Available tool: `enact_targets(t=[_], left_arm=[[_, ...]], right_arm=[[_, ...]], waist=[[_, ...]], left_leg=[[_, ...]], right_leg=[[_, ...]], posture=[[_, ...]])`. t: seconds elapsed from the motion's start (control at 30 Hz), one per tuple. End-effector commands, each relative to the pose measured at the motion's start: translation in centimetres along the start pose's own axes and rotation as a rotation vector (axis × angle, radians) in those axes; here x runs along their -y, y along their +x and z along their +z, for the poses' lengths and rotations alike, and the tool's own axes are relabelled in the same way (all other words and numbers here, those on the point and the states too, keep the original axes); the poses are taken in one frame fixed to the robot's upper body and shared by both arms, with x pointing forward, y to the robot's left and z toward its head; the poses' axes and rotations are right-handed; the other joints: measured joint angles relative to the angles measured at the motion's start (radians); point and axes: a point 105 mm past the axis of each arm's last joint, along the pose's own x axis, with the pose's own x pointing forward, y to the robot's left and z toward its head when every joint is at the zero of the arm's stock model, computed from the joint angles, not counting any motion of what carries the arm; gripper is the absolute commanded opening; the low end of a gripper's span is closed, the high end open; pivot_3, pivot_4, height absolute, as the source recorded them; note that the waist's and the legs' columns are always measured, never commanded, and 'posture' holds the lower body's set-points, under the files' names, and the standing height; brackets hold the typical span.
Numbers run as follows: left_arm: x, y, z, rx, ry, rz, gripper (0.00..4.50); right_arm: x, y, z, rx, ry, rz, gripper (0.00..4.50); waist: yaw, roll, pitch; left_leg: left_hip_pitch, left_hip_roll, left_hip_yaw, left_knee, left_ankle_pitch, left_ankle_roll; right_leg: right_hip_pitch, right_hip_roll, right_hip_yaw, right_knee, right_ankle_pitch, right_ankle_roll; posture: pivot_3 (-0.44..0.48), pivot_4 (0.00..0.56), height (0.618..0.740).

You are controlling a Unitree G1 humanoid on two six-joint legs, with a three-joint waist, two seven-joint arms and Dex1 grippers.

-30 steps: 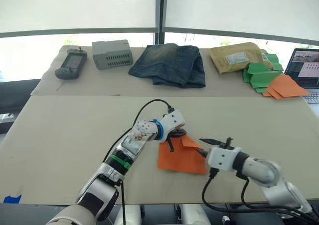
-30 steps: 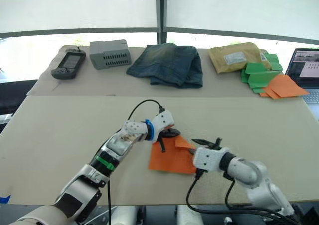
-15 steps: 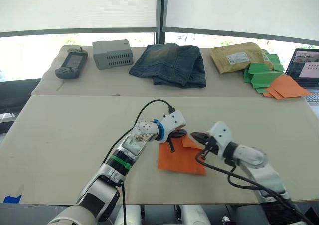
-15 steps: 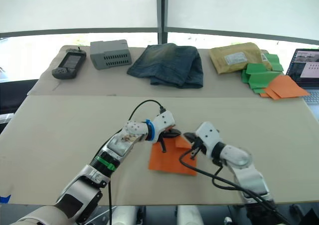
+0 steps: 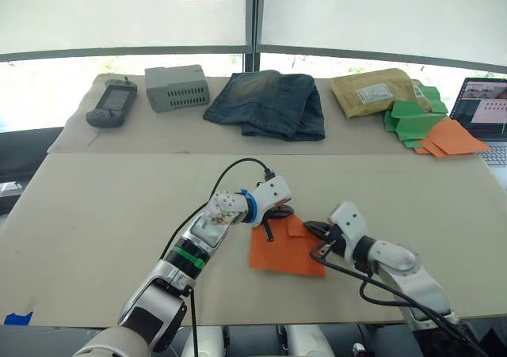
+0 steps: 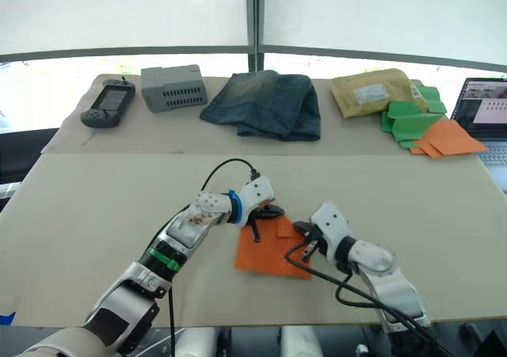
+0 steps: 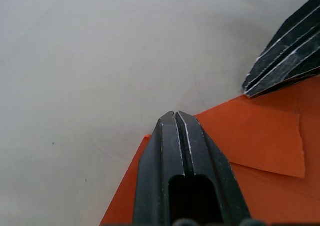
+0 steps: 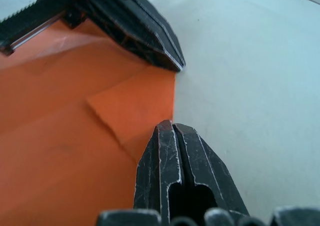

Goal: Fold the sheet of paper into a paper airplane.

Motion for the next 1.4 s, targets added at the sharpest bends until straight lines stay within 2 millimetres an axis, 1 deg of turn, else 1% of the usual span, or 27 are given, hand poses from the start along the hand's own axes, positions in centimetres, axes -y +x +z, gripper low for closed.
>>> enact_targets(t=[0.03, 0.1, 0.13, 0.2, 0.27, 0.37, 0.43, 0.5, 0.6, 0.7, 0.77, 0.87, 1.0, 1.07, 1.13, 1.23, 1.27, 1.3, 1.33, 1.4], left_arm=[[-0.1, 0.0, -1.8, -0.062, -0.022, 0.003, 0.00], [0.0, 0.1, -1.8, -0.060, -0.022, -0.002, 0.00], [0.1, 0.1, -1.8, -0.059, -0.022, -0.004, 0.00], [0.1, 0.1, -1.9, -0.058, -0.021, -0.005, 0.00], [0.0, 0.0, -1.7, -0.052, -0.025, 0.000, 0.00], [0.0, 0.0, -1.5, -0.042, -0.030, 0.000, 0.00], [0.2, 0.0, -1.4, -0.035, -0.030, -0.006, 0.00], [0.3, 0.0, -1.4, -0.030, -0.032, -0.008, 0.00], [0.4, 0.0, -1.2, -0.022, -0.034, -0.006, 0.00], [0.3, 0.0, -0.7, -0.009, -0.036, 0.001, 0.00], [0.3, 0.0, -0.5, 0.003, -0.037, 0.000, 0.00], [1.1, 0.0, -0.2, 0.031, -0.047, -0.039, 0.00], [2.3, -0.1, -0.1, 0.034, -0.047, -0.096, 0.00], [2.4, -0.2, -0.5, 0.009, -0.016, -0.093, 0.00], [1.6, -0.4, -1.1, -0.018, -0.012, -0.048, 0.00], [0.3, -0.6, -1.2, -0.017, -0.007, 0.009, 0.00], [-0.5, -0.8, -1.1, -0.002, -0.025, 0.053, 0.00], [-1.9, -1.2, -1.2, 0.003, -0.036, 0.126, 0.00], [-2.9, -1.6, -1.2, 0.006, -0.043, 0.179, 0.00], [-4.3, -2.2, -1.5, 0.004, -0.058, 0.248, 0.00]], right_arm=[[-1.3, -1.7, -2.9, -0.095, 0.069, 0.045, 0.06], [-1.5, -2.5, -3.3, -0.109, 0.080, 0.042, 0.06], [-1.4, -2.9, -3.6, -0.119, 0.074, 0.035, 0.06], [-0.9, -3.4, -2.8, -0.092, 0.071, 0.000, 0.06], [0.0, -3.4, -0.6, -0.013, 0.061, -0.035, 0.06], [0.8, -3.0, 3.3, 0.132, 0.063, -0.046, 0.06], [0.9, -2.3, 4.6, 0.156, 0.047, -0.037, 0.06], [0.4, -1.2, 4.9, 0.138, 0.029, -0.017, 0.06], [-0.6, 0.5, 4.5, 0.101, 0.049, 0.005, 0.06], [-1.5, 1.8, 2.7, 0.022, 0.087, 0.018, 0.06], [-2.1, 2.2, 1.3, -0.026, 0.091, 0.029, 0.06], [-2.3, 2.6, 0.0, -0.054, 0.130, 0.014, 0.06], [-2.1, 2.9, -0.8, -0.078, 0.169, -0.011, 0.06], [-1.9, 3.1, -1.1, -0.082, 0.199, -0.020, 0.06], [-1.9, 3.2, -1.2, -0.088, 0.199, -0.017, 0.06], [-1.8, 3.3, -1.3, -0.092, 0.202, -0.021, 0.06], [-1.8, 3.3, -1.3, -0.094, 0.206, -0.024, 0.06], [-1.7, 3.3, -1.4, -0.096, 0.211, -0.029, 0.06], [-1.7, 3.3, -1.4, -0.098, 0.215, -0.032, 0.06], [-1.7, 3.2, -1.6, -0.101, 0.225, -0.036, 0.06]], waist=[[0.001, -0.002, -0.003], [0.001, -0.003, -0.005], [0.001, -0.003, -0.005], [0.001, -0.003, -0.005], [0.002, -0.004, -0.005], [-0.003, -0.003, -0.005], [-0.006, -0.003, -0.005], [-0.004, -0.003, -0.005], [-0.003, -0.003, -0.005], [0.000, -0.003, -0.005], [0.000, -0.003, -0.005], [-0.004, -0.003, -0.005], [-0.005, -0.003, -0.005], [-0.005, -0.003, -0.005], [-0.006, -0.003, -0.005], [-0.006, -0.003, -0.005], [-0.006, -0.003, -0.005], [-0.006, -0.003, -0.005], [-0.006, -0.003, -0.005], [-0.007, -0.003, -0.005]], left_leg=[[0.000, 0.000, 0.000, 0.000, 0.000, 0.000], [0.001, 0.001, 0.000, 0.000, 0.000, 0.000], [0.001, 0.001, 0.000, 0.000, 0.000, 0.000], [0.002, 0.001, 0.000, 0.000, 0.000, 0.000], [0.001, 0.001, 0.000, 0.000, 0.000, 0.000], [0.001, 0.001, 0.000, 0.000, 0.000, 0.000], [0.001, 0.001, -0.002, 0.000, 0.000, 0.000], [0.001, 0.001, -0.004, 0.000, 0.000, 0.000], [0.000, 0.001, -0.003, -0.001, 0.000, 0.000], [-0.003, 0.001, -0.003, -0.003, 0.000, 0.000], [-0.004, 0.000, -0.003, -0.003, 0.000, 0.001], [-0.003, 0.000, -0.003, -0.002, -0.001, 0.001], [0.000, 0.001, -0.006, -0.002, -0.001, 0.001], [0.002, 0.001, -0.006, -0.002, -0.001, 0.001], [0.002, 0.001, -0.006, -0.002, -0.001, 0.001], [0.004, 0.001, -0.007, -0.002, -0.001, 0.001], [0.004, 0.001, -0.007, -0.001, 0.000, 0.001], [0.004, 0.001, -0.007, -0.001, 0.000, 0.001], [0.004, 0.001, -0.007, -0.001, 0.000, 0.001], [0.003, 0.001, -0.008, -0.001, 0.000, 0.001]], right_leg=[[0.000, 0.000, 0.000, 0.000, 0.000, 0.000], [0.001, 0.000, 0.000, 0.000, -0.001, -0.001], [0.001, 0.000, 0.000, 0.000, -0.003, -0.005], [0.001, 0.000, 0.000, 0.000, -0.004, -0.006], [0.001, 0.000, 0.000, 0.000, -0.004, -0.006], [0.000, 0.000, 0.000, 0.000, -0.004, -0.006], [-0.001, 0.000, 0.002, 0.000, -0.003, -0.006], [-0.001, 0.000, 0.002, 0.000, -0.003, -0.005], [-0.001, 0.000, 0.000, 0.000, -0.003, -0.005], [-0.003, 0.000, -0.001, 0.000, -0.002, -0.002], [-0.004, 0.000, -0.001, 0.000, -0.002, -0.002], [-0.002, -0.001, 0.000, -0.001, -0.002, 0.000], [0.000, -0.001, 0.000, -0.001, -0.004, -0.004], [0.001, -0.001, 0.000, 0.000, -0.005, -0.005], [0.001, -0.001, 0.000, 0.000, -0.005, -0.006], [0.002, -0.001, 0.000, 0.001, -0.005, -0.006], [0.002, -0.001, 0.000, 0.001, -0.005, -0.006], [0.002, -0.001, 0.000, 0.001, -0.005, -0.006], [0.002, -0.001, 0.000, 0.001, -0.005, -0.006], [0.001, -0.001, 0.000, 0.001, -0.004, -0.005]], posture=[[0.000, 0.150, 0.722], [0.000, 0.150, 0.722], [0.000, 0.150, 0.722], [0.000, 0.150, 0.722], [0.000, 0.150, 0.722], [0.000, 0.150, 0.722], [0.000, 0.150, 0.722], [0.000, 0.150, 0.722], [0.000, 0.150, 0.722], [0.000, 0.150, 0.722], [0.000, 0.150, 0.722], [0.000, 0.150, 0.722], [0.000, 0.150, 0.722], [0.000, 0.150, 0.722], [0.000, 0.150, 0.722], [0.000, 0.150, 0.722], [0.000, 0.150, 0.722], [0.000, 0.150, 0.722], [0.000, 0.150, 0.722], [0.000, 0.150, 0.722]])
